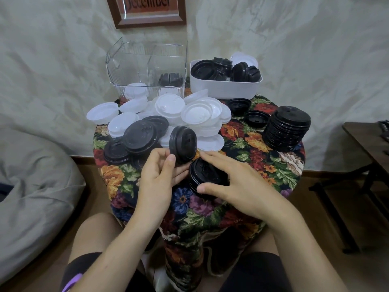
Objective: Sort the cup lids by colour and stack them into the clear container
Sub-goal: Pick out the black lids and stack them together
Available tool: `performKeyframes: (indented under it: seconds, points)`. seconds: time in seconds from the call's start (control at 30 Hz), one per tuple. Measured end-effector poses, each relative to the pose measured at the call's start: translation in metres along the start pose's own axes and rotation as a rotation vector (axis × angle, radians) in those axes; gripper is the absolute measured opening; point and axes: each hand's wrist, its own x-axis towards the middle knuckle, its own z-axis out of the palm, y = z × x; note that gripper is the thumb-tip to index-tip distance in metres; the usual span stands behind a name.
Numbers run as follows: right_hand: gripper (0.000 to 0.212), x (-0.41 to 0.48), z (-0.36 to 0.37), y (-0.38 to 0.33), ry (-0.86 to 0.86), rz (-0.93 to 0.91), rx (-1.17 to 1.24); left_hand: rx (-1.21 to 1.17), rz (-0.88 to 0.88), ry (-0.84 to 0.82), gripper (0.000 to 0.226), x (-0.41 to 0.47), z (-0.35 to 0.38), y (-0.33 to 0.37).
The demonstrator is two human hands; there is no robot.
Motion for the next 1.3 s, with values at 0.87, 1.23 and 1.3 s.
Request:
performKeyframes:
  seconds: [0.87, 1.23, 1.3]
  points:
    - [0.086, -0.008, 0.005, -0.013, 0.123, 0.032, 0.14, 0.251, 0.252, 0.082, 0.009, -0.012, 0.002, 0.0]
    - [0.073, 0.001, -0.011, -0.016, 0.315, -0.071, 0.357, 0.249, 0.297, -0.108, 0.023, -0.014, 0.009, 0.019]
    - [0.069, -0.001, -0.012, -0.014, 0.312, -0.08, 0.394, 0.248, 0.3, -0.131, 0.022, -0.014, 0.01, 0.019]
